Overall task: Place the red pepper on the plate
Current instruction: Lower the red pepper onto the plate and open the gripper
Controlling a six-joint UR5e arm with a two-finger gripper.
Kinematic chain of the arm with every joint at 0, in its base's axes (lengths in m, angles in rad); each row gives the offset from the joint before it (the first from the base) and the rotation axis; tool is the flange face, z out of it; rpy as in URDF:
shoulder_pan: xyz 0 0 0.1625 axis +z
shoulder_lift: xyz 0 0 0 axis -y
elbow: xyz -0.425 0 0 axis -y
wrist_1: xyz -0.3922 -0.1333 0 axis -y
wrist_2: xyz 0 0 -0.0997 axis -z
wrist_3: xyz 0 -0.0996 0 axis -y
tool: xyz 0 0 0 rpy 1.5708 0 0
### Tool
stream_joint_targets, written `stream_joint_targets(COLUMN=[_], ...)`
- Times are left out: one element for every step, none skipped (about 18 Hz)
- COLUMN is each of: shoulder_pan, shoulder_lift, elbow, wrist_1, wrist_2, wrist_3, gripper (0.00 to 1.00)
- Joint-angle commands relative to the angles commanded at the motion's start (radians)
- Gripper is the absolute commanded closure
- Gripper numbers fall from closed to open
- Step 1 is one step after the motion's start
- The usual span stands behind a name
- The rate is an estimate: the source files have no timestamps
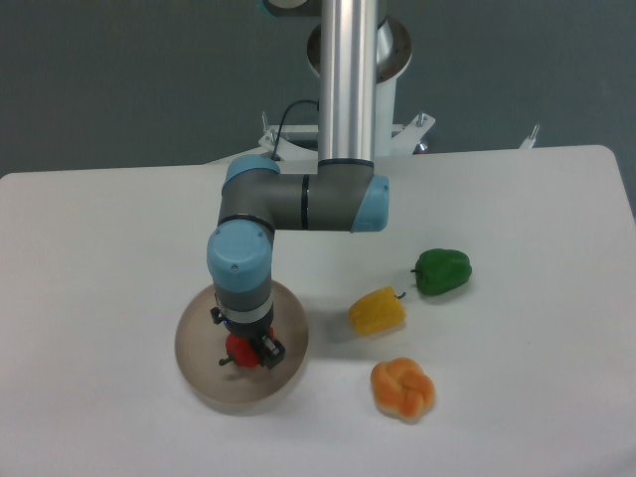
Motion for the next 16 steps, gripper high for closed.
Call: stream_joint_targets(shoulder_pan=[0.000,0.000,0.000,0.000,0.000,0.000,0.000,0.000,0.000,0.000,0.000,0.000,0.002,0.002,0.002,0.002], shoulder_lift=[0.000,0.000,0.002,0.002,0.002,0.002,0.002,0.002,0.002,0.002,0.002,0.002,0.003,0.005,0.006,0.008], elbow=[0.000,0.000,-0.002,-0.002,-0.005,-0.005,-0.005,-0.006,-0.006,-0.008,-0.008,-0.008,-0.008,-0.008,-0.008,-0.009], wrist_1=[0.000,0.000,0.000,0.000,0.000,0.000,0.000,0.000,0.000,0.002,0.002,0.002,0.002,0.002,0.000,0.000], wrist_2=[0.000,0.000,0.000,0.000,0.000,0.000,0.000,0.002,0.002,0.002,0.002,0.002,0.002,0.002,0.000,0.000], wrist_3=[0.000,0.000,0.000,0.000,0.002,0.003,0.003,0.005,0.006,0.008,0.008,0.008,0.009,0.008,0.008,0.009], gripper=[0.42,0.37,0.37,0.37,0.36,0.35,0.33,0.26,0.23,0.18,0.15,0.13,0.10,0.08,0.05,0.04])
